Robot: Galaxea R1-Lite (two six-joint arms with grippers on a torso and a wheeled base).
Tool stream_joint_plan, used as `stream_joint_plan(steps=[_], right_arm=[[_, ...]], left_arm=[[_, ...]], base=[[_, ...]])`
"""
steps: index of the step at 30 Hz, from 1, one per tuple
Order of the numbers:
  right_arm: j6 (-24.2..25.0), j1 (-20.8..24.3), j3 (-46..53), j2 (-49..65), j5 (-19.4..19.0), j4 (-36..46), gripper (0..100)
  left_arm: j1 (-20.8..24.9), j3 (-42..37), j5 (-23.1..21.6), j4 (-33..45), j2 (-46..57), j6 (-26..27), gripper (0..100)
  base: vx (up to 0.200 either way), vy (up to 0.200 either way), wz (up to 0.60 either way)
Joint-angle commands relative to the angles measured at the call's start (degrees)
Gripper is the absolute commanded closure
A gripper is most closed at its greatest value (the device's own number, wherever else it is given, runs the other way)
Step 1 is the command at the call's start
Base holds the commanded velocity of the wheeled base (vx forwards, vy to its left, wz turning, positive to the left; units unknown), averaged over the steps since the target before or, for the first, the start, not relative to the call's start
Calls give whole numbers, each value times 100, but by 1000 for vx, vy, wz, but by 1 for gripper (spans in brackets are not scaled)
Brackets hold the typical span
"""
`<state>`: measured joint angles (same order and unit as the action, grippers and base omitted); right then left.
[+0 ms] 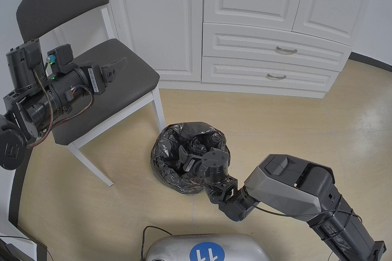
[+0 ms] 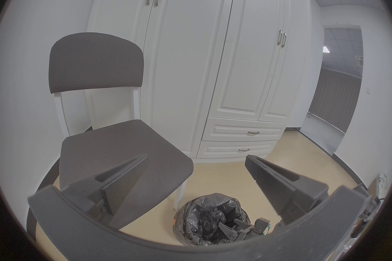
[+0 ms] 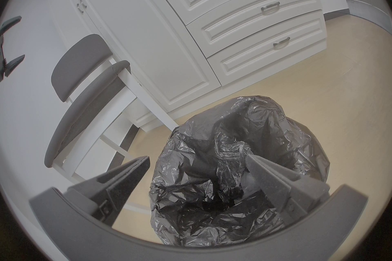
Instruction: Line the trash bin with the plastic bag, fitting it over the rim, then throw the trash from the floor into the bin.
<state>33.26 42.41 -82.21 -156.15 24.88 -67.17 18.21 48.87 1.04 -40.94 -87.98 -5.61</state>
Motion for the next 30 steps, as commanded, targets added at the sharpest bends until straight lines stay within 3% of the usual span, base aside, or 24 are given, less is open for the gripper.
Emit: stream_joint_plan(steps=[1,2,7,8,9,13,15,22,25,30], right_arm=[[-56,-22,153,383,131,-15,0],[-65,-22,162,401,140,-15,0],[-996,-251,1252,1491,219,-323,0],[-1436,-497,1753,1869,140,-569,0],[-1577,-576,1893,1974,122,-613,0],[-3273,-1552,3168,2888,-212,-657,0],[-3721,-1842,3660,3293,-212,-648,0],[-4591,-2439,5752,4910,-203,-595,0],[-4618,-2606,6165,5305,-177,-595,0],[-4679,-3318,7342,6562,-97,-446,0]], left_arm=[[7,-18,2,-2,0,-2,0],[7,-18,-7,-2,0,-2,0],[95,-167,-51,33,97,-11,0],[156,-291,-51,33,123,7,0],[156,-299,-51,51,123,16,0],[147,-291,-33,200,18,148,0],[104,-387,2,393,88,332,0],[-213,-1099,19,367,861,499,0],[-336,-1240,37,367,1064,508,0],[-608,-2075,116,455,2153,482,0]], base=[[0,0,0],[0,0,0],[0,0,0],[0,0,0],[0,0,0],[0,0,0],[0,0,0],[0,0,0],[0,0,0],[0,0,0]])
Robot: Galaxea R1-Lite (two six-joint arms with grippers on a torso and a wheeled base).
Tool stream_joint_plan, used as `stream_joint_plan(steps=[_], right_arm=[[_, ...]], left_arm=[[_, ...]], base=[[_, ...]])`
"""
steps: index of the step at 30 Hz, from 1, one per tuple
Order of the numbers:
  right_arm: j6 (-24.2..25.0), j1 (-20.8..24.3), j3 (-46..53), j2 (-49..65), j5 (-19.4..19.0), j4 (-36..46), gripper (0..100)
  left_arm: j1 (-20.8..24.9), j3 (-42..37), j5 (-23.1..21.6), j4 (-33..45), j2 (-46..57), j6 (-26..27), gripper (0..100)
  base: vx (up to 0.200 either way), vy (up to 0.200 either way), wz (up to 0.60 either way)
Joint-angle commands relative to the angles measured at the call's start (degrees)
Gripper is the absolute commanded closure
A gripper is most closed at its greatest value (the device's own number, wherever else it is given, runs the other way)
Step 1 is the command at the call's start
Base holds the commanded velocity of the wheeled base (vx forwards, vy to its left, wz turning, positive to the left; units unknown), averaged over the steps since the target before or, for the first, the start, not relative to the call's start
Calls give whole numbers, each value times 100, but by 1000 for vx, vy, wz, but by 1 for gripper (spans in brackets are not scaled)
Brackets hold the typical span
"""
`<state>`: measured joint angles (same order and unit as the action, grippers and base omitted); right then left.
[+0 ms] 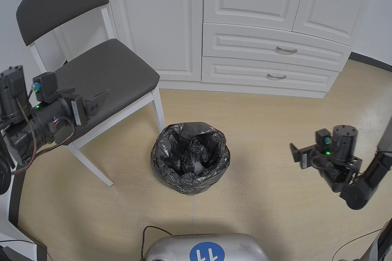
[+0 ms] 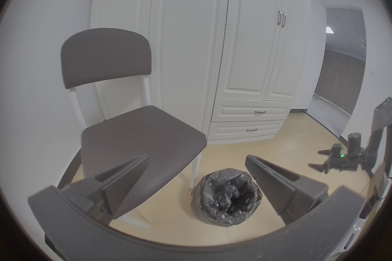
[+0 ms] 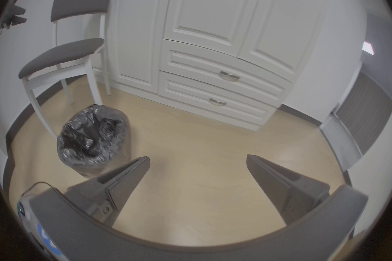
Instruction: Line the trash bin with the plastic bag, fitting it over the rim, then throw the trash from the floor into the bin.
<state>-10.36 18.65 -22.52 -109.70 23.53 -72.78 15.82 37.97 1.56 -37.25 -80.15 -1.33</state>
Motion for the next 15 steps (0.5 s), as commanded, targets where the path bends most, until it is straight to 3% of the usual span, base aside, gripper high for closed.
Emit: stream_joint_plan(steps=[1,4,10,15], right_arm=[[-317,-1065,1496,2111,38,159,0],[-265,-1347,1856,2884,38,264,0],[-54,-1285,2137,4370,38,739,0],[69,-1408,1715,6171,38,2057,0]], left_arm=[[-413,-1090,72,87,1547,54,0],[-747,-1292,64,96,2083,36,0],[-1178,-1609,90,227,3085,-298,0],[-1354,-1609,99,878,3955,-702,0]], base=[[0,0,0],[0,0,0],[0,0,0],[0,0,0]])
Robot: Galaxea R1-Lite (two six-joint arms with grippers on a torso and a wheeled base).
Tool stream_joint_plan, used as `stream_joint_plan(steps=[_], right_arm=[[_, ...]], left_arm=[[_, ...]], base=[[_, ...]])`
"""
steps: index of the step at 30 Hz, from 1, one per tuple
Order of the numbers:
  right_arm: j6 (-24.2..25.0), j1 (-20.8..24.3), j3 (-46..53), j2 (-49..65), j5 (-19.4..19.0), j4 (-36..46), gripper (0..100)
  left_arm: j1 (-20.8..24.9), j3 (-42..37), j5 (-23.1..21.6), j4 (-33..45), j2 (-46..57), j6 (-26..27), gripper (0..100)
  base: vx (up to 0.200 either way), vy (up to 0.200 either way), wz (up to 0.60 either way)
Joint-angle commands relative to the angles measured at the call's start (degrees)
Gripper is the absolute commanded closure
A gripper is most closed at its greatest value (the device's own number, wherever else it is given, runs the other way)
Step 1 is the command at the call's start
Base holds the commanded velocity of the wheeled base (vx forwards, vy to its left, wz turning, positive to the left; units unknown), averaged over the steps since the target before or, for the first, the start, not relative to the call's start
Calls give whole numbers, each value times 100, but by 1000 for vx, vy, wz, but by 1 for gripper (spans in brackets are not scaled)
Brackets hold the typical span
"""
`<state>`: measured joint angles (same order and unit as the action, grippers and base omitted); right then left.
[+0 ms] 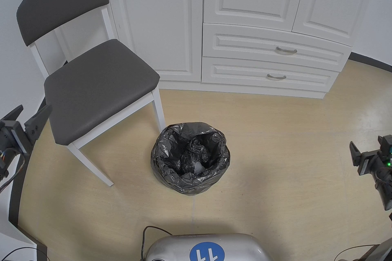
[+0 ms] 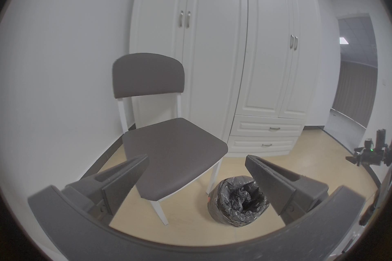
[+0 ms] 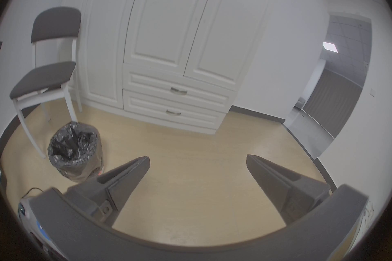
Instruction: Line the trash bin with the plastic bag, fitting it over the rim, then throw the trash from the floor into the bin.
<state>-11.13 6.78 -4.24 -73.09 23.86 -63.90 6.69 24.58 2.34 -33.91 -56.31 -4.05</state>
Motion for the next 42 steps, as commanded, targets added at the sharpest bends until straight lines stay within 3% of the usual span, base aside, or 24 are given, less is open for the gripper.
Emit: stream_joint_plan(steps=[1,5,6,7,9,10,11,14,18,23,26,31,33,34,35,42], right_arm=[[146,-221,-129,2546,5,1214,0],[770,-159,-754,4093,-13,2664,0],[770,-159,-754,4093,-13,2664,0],[893,-212,-956,4673,-21,3428,0],[981,-265,-1158,5200,-30,4175,0],[981,-265,-1158,5200,-30,4175,0],[1087,-414,-1404,5675,-48,4879,0],[1201,-643,-1659,6184,-57,5608,0],[1210,-537,-1773,6844,-48,6074,0],[1465,-643,-1852,7301,-136,6513,0],[1737,-651,-2072,7309,-364,6803,0],[2018,-651,-2485,7309,-1138,7427,0],[2027,-651,-2511,7309,-1173,7463,0],[2036,-651,-2582,7309,-1533,7717,0],[2036,-651,-2573,7309,-1639,7744,0],[2159,-651,-1905,7309,-1744,7612,0]], left_arm=[[-441,-269,21,553,1588,-439,0],[-450,-120,-14,807,1992,-492,0],[-450,-120,-14,807,1992,-492,0],[-450,-58,-14,895,2133,-492,0],[-450,38,21,1027,2238,-501,0],[-450,38,21,1027,2238,-501,0],[-458,109,38,1150,2396,-509,0],[-458,135,161,1440,2713,-501,0],[-458,355,478,2293,3117,-483,0],[-441,856,531,3356,3671,-501,0],[-450,1137,548,3919,4031,-474,0],[-476,1427,548,4569,4374,-457,0],[-476,1427,548,4604,4409,-457,0],[-467,1410,539,5017,4761,-448,0],[-467,1392,531,5158,4901,-448,0],[-625,891,469,5527,5525,-404,0]], base=[[0,0,0],[0,0,0],[0,0,0],[0,0,0],[0,0,0],[0,0,0],[0,0,0],[0,0,0],[0,0,0],[0,0,0],[0,0,0],[0,0,0],[0,0,0],[0,0,0],[0,0,0],[0,0,0]])
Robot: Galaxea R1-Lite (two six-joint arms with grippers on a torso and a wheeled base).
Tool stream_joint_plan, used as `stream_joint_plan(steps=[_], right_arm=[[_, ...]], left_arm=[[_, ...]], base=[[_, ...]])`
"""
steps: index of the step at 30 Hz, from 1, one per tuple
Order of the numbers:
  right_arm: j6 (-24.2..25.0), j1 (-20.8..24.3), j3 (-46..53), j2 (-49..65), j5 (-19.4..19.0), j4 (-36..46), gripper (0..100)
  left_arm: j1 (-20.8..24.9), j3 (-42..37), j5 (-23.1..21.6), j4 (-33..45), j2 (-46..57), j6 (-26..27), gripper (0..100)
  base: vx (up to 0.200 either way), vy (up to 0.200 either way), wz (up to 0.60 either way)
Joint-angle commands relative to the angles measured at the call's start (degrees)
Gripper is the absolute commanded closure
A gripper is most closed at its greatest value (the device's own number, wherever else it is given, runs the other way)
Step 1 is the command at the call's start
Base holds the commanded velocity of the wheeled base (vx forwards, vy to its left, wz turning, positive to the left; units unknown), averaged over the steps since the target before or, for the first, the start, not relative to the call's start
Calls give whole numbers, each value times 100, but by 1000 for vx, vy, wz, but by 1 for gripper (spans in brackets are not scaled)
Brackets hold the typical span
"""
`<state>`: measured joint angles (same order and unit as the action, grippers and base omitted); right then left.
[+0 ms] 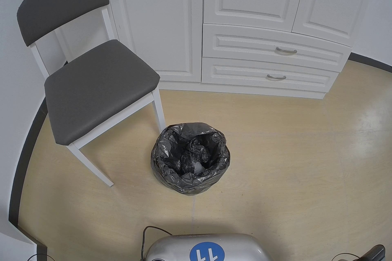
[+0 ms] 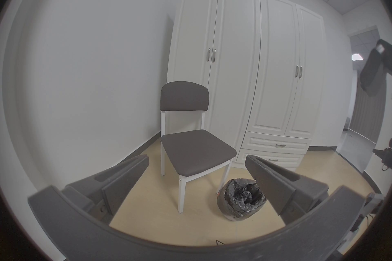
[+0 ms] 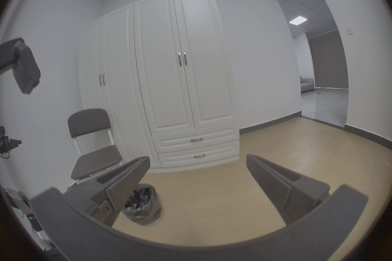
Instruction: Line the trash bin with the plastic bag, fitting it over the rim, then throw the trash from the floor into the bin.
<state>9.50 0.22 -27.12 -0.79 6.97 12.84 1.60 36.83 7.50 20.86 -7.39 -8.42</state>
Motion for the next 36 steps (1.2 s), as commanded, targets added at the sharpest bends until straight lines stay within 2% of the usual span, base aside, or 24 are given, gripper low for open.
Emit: stream_joint_plan(steps=[1,2,6,9,11,14,15,16,19,21,25,31,36], right_arm=[[149,4,427,79,-47,-106,0],[334,4,568,79,-64,-308,0],[421,4,744,79,-91,-624,0],[263,-13,1086,79,-504,-1205,0],[114,-13,1139,79,-636,-1451,0],[-229,-13,1236,79,-899,-2031,0],[-229,-13,1236,79,-899,-2031,0],[-545,-13,1289,79,-917,-2347,0],[-950,-13,1394,79,-908,-2936,0],[-1046,-13,1464,79,-908,-3261,0],[-1257,-13,1570,79,-908,-3701,0],[-1328,-4,1965,79,-856,-4667,0],[-1477,-13,2712,79,-838,-5168,0]], left_arm=[[-125,-378,-47,50,668,60,0],[-151,-510,-82,41,739,174,0],[-151,-607,-99,6,739,245,0],[-151,-1055,-205,-214,739,289,0],[-151,-1319,-222,-548,739,289,0],[-151,-2101,-231,-1646,739,306,0],[-151,-2101,-231,-1646,739,306,0],[-151,-2470,-231,-2314,739,359,0],[-151,-2883,-240,-3044,739,438,0],[-151,-3120,-249,-3264,739,526,0],[-160,-3656,-266,-3387,739,605,0],[-160,-3683,-249,-2420,739,587,0],[-160,-3683,-266,-2481,739,631,0]], base=[[0,0,0],[0,0,0],[0,0,0],[0,0,0],[0,0,0],[0,0,0],[0,0,0],[0,0,0],[0,0,0],[0,0,0],[0,0,0],[0,0,0],[0,0,0]])
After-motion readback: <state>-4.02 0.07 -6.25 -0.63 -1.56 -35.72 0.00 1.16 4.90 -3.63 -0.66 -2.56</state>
